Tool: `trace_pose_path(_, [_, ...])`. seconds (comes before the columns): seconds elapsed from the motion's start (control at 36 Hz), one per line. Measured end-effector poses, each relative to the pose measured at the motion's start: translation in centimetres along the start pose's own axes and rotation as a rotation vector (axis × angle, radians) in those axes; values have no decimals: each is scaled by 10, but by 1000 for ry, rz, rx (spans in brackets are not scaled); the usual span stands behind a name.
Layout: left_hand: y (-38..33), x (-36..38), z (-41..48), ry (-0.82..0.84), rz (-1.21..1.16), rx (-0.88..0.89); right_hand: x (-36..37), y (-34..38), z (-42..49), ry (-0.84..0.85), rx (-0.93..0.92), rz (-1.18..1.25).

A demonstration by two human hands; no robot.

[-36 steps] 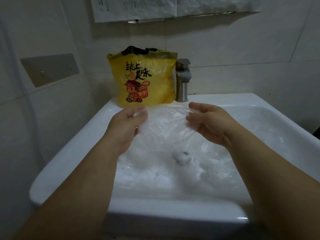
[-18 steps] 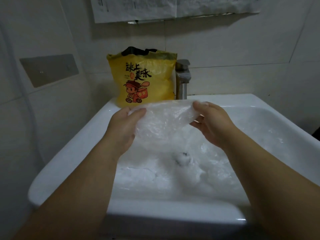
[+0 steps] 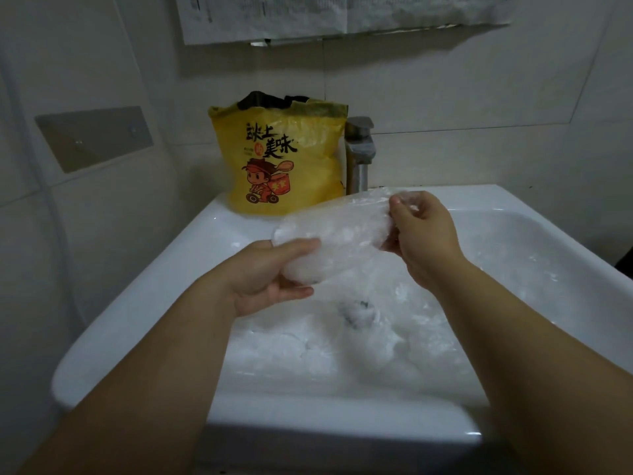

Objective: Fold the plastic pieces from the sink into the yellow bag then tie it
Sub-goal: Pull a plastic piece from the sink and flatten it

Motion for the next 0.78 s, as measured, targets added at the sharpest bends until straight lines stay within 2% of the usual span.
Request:
trace_pose_path(0.08, [-9,-9,0,-57,-70,79,-2,0,1,-2,10,7])
trace_pose_path(0.22, [-22,-29,4,-144,-336,170,-2,-8,1,33,123,103])
trace_pose_path(0.31, [-21,-49,7,-255,-513,204,18,-11,-8,239,205,145])
trace_pose_path(0.39, [-28,-63,7,-306,-618,283,39,-17,-24,487,308,59])
trace_pose_path(0.44, [-34,-62,5,-287,-623,344,48,-27,-35,620,387,-47])
trace_pose_path(0.5, [-38,-58,4,-287,-532,381,53,-35,-44,706,441,-116])
trace_pose_path(0.64, [-33,-60,6,-337,-424,384,56,-38,-48,722,460,-148])
trace_pose_path(0.78, [-42,-54,-1,-329,-496,437,56,-40,-47,699,355,-338])
Point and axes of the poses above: each hand's wrist, its own z-axis towards the middle knuckle, its own x-axis out of the palm, y = z × x, the point moved 10 cm from there along z, towards the middle knuckle, and after that the axes turned 1 degree about -y, right-handed, at the moved point
